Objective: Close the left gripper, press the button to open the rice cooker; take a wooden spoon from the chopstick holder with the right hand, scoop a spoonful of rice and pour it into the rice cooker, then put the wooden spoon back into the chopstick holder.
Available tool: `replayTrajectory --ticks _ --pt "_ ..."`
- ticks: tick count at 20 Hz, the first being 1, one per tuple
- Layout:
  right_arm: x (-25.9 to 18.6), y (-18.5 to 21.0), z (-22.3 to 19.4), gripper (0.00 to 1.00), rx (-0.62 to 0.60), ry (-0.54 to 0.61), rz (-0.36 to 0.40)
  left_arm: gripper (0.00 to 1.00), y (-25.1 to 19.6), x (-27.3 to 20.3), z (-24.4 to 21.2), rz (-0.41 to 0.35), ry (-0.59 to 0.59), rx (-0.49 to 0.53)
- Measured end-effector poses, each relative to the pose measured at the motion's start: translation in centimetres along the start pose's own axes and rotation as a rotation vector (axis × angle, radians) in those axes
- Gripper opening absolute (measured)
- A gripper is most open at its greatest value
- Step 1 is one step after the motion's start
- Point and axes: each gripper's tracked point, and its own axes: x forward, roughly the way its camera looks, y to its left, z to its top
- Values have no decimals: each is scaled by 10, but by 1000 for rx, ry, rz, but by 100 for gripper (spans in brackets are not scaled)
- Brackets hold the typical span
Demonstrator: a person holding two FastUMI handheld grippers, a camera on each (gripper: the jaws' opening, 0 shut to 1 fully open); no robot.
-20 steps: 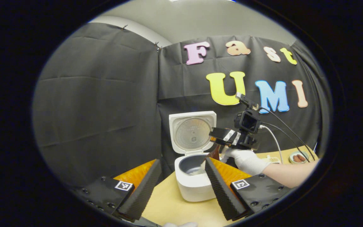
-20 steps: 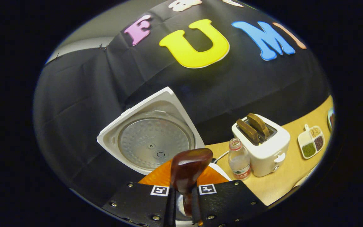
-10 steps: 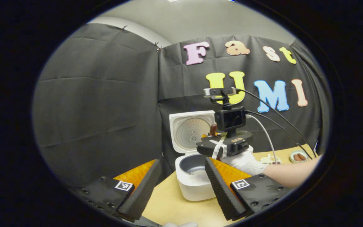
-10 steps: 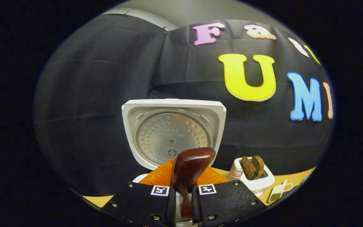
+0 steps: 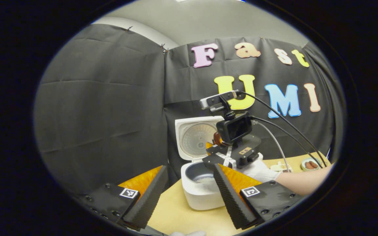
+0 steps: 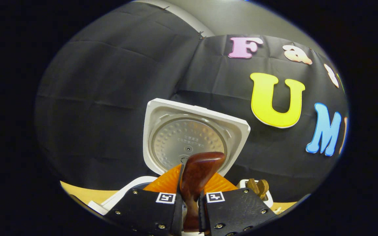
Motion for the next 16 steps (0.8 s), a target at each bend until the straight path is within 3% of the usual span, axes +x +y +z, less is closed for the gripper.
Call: replayTrajectory --ticks 4,8,12,16 --pt "-1 -18 -1 20 565 84 23 99 -1 0 2 2 -1 10" --pt "1 -56 -9 20 919 93 20 99 -4 -1 10 -8 -13 8" --pt "-6 -77 -23 20 1064 89 -24 99 -11 -4 17 -29 -30 0" --pt "-15 -90 -22 20 1085 80 -31 99 -22 -4 20 -50 -34 13"
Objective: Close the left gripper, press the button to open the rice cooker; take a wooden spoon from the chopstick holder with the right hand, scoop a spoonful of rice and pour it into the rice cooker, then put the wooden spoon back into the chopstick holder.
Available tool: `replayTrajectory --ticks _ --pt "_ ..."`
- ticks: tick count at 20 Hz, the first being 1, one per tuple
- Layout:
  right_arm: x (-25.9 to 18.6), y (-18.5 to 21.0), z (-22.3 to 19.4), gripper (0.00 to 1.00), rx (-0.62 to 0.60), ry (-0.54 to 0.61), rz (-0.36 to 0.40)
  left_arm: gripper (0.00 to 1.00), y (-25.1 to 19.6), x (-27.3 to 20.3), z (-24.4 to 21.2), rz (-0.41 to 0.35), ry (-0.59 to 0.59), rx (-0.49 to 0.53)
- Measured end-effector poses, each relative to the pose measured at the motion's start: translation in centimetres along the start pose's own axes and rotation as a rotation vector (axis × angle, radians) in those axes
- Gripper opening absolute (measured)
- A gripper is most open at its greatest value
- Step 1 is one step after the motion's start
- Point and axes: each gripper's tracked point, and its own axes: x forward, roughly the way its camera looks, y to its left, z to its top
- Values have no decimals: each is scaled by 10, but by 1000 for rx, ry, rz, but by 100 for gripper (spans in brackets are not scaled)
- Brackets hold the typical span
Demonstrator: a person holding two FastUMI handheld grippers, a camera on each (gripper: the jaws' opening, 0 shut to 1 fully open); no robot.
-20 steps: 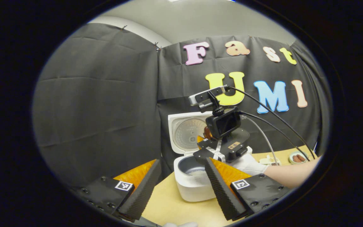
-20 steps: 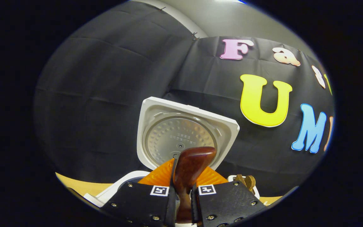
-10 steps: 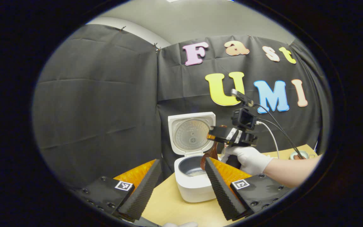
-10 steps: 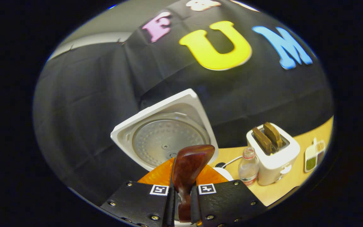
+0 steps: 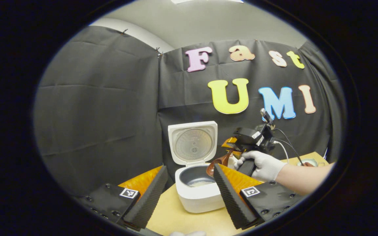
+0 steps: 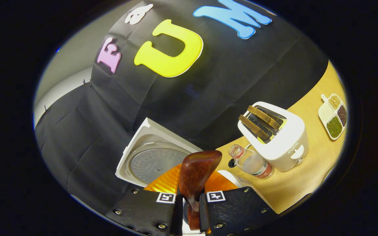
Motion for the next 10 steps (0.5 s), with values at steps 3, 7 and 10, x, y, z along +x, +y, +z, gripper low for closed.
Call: replayTrajectory --ticks 3,7,10 --pt "-15 -8 18 20 24 -21 -9 99 -11 -1 5 -24 -8 -5" --pt "-57 -42 68 20 34 -98 -53 99 -37 -6 17 -78 -25 -16" --pt "-106 -85 115 20 39 -180 -118 99 -58 -11 23 -116 -36 -11"
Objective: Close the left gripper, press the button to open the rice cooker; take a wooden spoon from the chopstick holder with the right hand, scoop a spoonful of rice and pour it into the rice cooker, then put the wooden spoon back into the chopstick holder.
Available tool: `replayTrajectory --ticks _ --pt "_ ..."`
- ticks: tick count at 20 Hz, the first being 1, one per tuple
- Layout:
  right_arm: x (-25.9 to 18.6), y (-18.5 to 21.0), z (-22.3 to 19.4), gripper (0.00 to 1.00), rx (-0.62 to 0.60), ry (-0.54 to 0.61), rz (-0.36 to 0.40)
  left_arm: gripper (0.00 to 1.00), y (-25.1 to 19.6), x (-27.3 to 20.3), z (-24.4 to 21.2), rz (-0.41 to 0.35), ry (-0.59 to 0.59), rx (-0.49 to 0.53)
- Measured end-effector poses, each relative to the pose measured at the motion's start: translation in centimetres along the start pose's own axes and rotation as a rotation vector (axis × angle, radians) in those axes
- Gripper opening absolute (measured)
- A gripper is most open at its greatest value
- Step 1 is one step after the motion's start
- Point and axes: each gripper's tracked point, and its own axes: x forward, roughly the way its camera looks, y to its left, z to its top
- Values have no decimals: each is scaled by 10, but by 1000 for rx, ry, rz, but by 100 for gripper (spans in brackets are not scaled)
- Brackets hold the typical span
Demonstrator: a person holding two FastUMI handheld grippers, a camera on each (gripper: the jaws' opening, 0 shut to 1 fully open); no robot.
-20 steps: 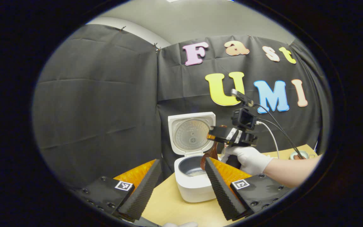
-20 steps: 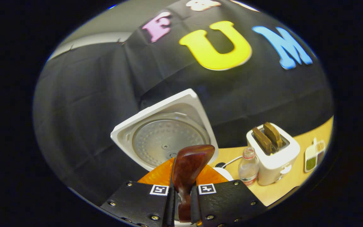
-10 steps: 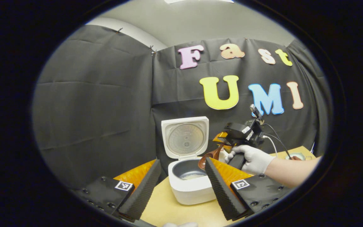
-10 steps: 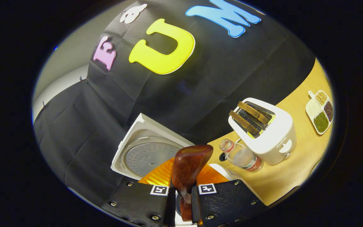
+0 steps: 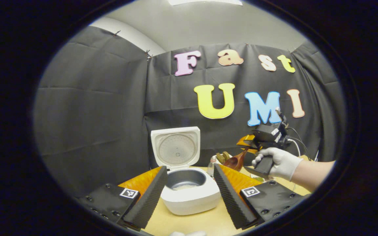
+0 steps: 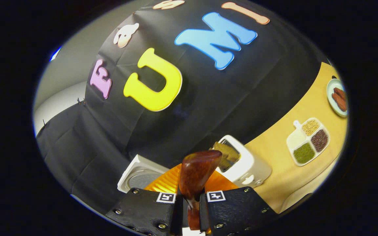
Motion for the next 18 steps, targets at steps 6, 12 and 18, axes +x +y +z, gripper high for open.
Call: replayTrajectory --ticks 6,12,18 --pt "-85 -114 105 20 17 -169 -168 99 -48 -4 4 -89 4 1" --pt "-185 -201 181 19 3 -299 -307 99 -101 -4 13 -157 2 14" --pt "-265 -287 241 19 -12 -396 -449 98 -152 -2 24 -208 -2 18"
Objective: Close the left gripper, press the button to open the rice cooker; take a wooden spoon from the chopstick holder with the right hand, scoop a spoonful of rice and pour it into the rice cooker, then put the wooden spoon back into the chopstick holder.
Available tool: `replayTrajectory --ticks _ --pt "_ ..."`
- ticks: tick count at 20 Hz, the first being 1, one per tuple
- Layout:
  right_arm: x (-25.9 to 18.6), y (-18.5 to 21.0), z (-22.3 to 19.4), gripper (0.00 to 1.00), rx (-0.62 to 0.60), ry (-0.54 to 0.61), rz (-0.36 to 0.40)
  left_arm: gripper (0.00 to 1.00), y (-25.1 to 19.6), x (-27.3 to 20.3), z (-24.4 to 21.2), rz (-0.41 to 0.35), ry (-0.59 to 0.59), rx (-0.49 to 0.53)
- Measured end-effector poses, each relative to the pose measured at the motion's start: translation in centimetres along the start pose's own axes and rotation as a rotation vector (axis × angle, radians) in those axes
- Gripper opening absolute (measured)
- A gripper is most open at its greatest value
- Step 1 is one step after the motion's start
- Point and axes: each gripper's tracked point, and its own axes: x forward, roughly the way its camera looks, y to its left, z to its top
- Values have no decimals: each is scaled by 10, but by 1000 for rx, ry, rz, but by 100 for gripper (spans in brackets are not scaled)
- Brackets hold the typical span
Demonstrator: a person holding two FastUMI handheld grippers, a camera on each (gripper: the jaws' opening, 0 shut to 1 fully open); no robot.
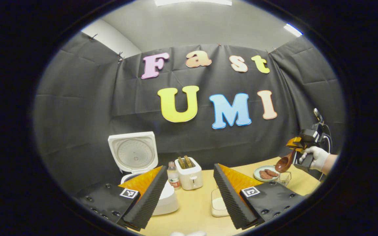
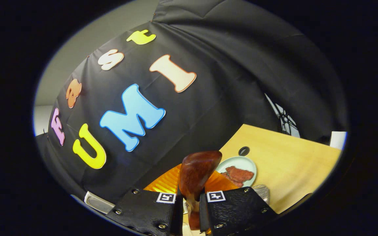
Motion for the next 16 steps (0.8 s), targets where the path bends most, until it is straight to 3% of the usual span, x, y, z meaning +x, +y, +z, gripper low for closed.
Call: replayTrajectory --ticks 4,16 --pt "4 -39 18 20 -6 -27 -51 99 -18 7 3 -10 7 9" --pt "39 -101 -39 20 -97 41 -156 99 -30 23 6 1 24 49"
